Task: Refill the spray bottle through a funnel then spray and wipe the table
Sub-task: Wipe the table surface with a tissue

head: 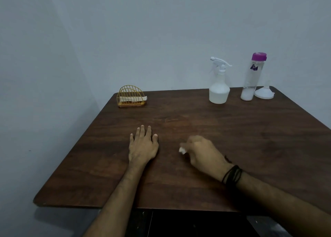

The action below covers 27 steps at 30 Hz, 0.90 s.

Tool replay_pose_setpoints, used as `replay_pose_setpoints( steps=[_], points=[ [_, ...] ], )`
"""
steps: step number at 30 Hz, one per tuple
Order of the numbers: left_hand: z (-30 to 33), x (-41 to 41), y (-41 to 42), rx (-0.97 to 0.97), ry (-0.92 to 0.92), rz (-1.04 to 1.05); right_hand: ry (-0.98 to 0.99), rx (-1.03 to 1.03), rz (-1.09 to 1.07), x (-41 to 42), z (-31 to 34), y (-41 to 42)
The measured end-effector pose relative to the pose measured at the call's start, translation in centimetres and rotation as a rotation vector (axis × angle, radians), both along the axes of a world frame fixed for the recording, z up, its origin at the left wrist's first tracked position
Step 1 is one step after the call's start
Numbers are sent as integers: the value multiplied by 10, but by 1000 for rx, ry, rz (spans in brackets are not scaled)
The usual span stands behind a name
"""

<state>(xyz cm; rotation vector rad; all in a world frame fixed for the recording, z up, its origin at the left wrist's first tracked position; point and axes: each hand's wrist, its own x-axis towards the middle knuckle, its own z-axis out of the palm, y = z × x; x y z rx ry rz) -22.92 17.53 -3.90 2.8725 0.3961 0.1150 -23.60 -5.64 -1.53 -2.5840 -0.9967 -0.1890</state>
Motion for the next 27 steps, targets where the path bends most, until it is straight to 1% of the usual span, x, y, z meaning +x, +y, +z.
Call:
replay_pose_setpoints(
  steps=[3,5,7,10,13,15,19,20,22,25,27],
  points=[
    [-1,0,1,3,-4,-2,23,10,202,-38,-1,37],
    [-2,-1,2,1,-7,-6,36,7,260,-46,1,51],
    [-3,-1,2,12,-11,-10,21,-8,189,-22,0,50],
    [-2,-2,1,15,-2,-3,-33,10,-59,47,-1,30],
    [-2,-2,-1,16,11,-2,-17,99,-234,87,-1,16],
    [-2,-1,-2,18,11,2,21,123,-227,80,0,26],
    [-2,-1,0,26,11,-4,97,155,50,21,0,68],
    [-2,-1,1,28,11,-8,107,157,87,16,0,74],
    [0,-2,2,27,9,-14,115,150,54,34,0,75],
    [1,-2,0,25,1,-6,130,146,-140,97,3,63],
    [1,-1,-2,27,7,-1,150,185,-257,132,6,55]
  ],
)
